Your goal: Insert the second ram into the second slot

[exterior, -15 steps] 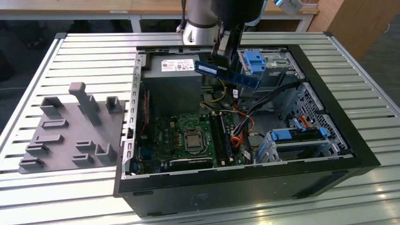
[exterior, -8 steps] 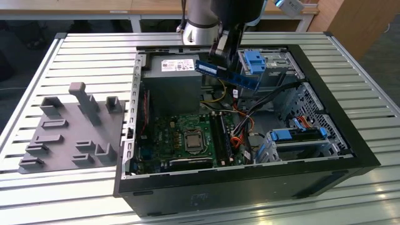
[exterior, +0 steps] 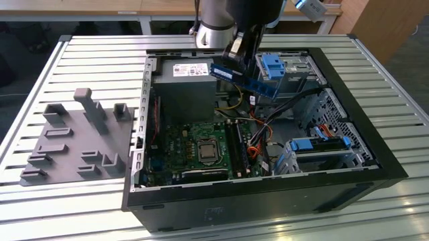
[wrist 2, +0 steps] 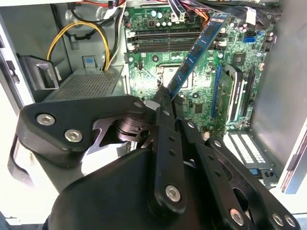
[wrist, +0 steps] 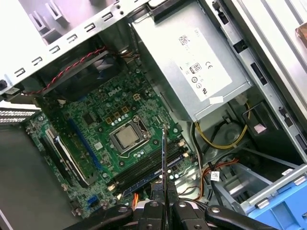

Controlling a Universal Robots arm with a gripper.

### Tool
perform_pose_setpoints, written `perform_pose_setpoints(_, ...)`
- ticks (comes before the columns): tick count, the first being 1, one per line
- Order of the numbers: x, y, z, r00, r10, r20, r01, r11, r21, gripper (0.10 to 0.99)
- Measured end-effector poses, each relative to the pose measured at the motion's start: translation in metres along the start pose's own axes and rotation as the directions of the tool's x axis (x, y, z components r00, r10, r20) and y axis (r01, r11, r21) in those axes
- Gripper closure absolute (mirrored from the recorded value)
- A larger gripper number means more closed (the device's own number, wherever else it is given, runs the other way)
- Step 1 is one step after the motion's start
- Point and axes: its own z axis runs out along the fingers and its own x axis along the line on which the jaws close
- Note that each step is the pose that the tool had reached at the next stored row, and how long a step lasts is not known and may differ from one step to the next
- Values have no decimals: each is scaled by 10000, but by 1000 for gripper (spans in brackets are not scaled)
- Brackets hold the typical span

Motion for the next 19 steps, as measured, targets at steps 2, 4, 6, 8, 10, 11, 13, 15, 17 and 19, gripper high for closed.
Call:
perform_pose_setpoints(2,0,0,0,9999,119,1,-119,9999,1,949)
perform_pose_setpoints(4,0,0,1,9997,229,1,-229,9997,2,949)
perform_pose_setpoints(6,0,0,1,9994,341,1,-341,9994,3,949)
perform_pose_setpoints(8,0,0,1,9990,443,2,-443,9990,3,949)
perform_pose_setpoints(10,0,0,1,9985,545,2,-545,9985,3,949)
perform_pose_setpoints(11,0,0,1,9982,596,2,-596,9982,4,949)
perform_pose_setpoints(13,0,0,1,9977,685,2,-685,9977,5,949)
perform_pose_setpoints(15,0,0,1,9970,775,2,-775,9970,6,949)
perform_pose_setpoints(17,0,0,1,9962,865,2,-865,9962,7,949)
perform_pose_setpoints(19,0,0,2,9954,957,1,-957,9954,8,949)
